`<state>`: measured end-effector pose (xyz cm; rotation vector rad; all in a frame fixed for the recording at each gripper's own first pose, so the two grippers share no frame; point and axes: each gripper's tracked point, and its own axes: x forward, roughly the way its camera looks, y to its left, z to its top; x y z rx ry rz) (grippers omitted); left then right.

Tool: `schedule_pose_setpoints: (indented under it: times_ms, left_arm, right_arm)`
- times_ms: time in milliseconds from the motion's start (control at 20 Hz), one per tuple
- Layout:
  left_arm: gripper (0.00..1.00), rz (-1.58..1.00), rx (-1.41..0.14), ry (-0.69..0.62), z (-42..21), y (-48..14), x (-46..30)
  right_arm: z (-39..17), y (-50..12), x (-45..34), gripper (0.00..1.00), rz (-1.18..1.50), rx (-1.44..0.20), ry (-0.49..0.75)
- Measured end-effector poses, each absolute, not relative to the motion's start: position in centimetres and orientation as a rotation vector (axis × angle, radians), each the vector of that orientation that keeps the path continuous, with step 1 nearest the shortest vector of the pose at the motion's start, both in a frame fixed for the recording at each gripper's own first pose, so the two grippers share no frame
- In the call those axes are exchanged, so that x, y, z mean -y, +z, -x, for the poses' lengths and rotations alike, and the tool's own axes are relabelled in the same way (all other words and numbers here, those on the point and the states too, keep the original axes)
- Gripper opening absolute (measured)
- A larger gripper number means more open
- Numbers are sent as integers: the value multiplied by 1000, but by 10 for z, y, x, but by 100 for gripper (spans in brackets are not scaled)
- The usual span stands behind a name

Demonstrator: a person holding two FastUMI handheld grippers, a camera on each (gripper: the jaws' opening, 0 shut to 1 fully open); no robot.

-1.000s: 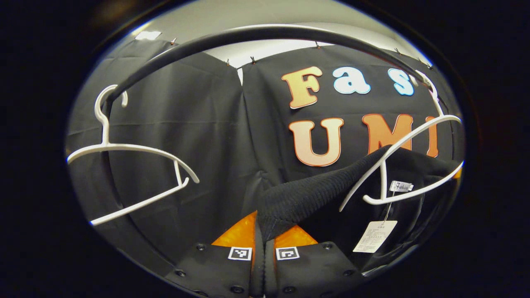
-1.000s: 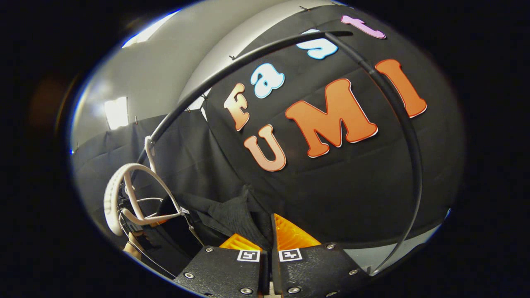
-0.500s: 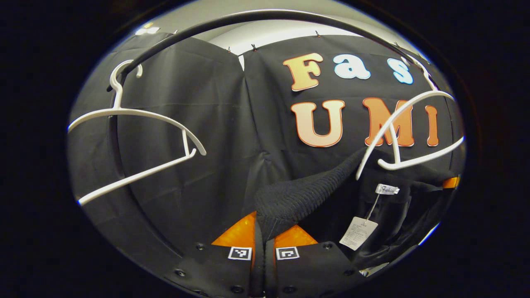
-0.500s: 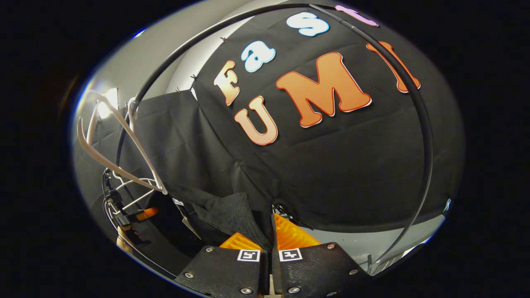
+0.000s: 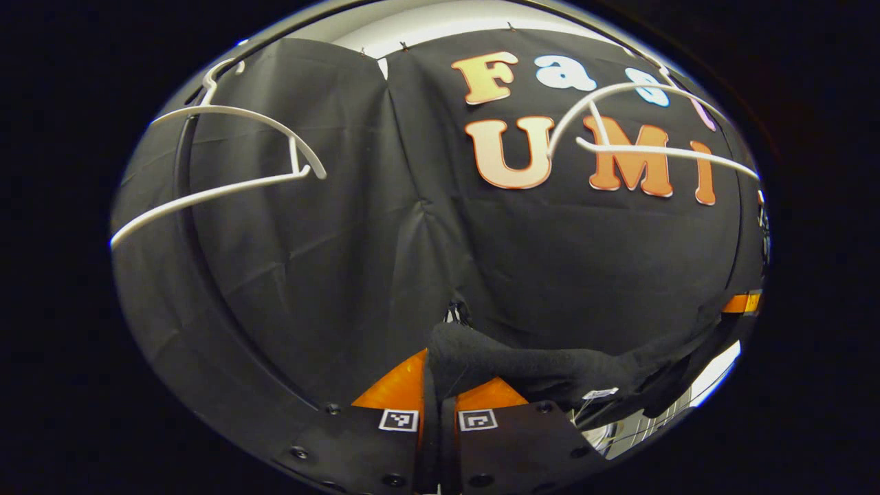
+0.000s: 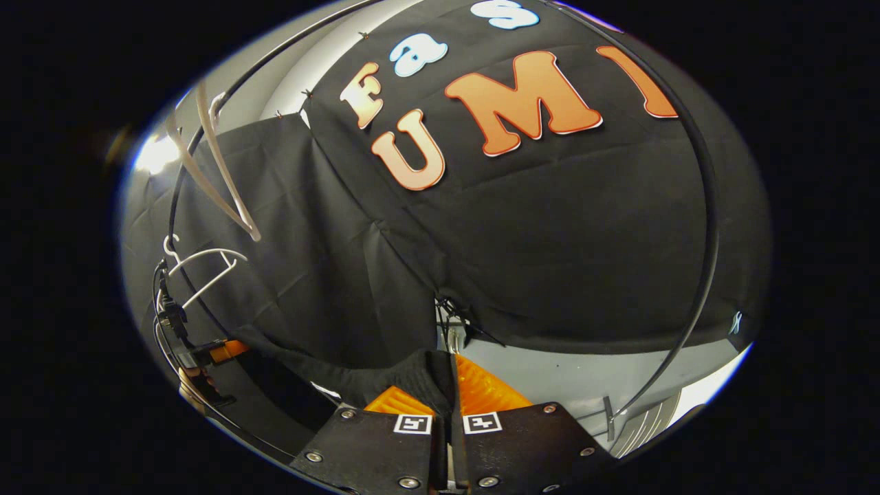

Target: Grasp the clothes on the hanger with both hands and then place them into the laundry hamper below.

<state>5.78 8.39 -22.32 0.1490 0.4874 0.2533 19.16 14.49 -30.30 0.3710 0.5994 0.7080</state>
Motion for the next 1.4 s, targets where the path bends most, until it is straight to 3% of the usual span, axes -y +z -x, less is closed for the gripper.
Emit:
schedule_pose_setpoints:
  times_ms: [400, 850, 1400]
  left_arm:
    - [7, -102, -636, 89, -56, -298, -30]
    - [8, -20, -870, -62, -54, -407, 18]
    - [8, 16, -1238, -73, -16, -528, 21]
  right_arm:
    - [-154, -372, -180, 2, -346, -722, 666]
    - [-108, -474, -190, 2, -276, -933, 511]
    - [-56, -584, -188, 5, -178, -1231, 332]
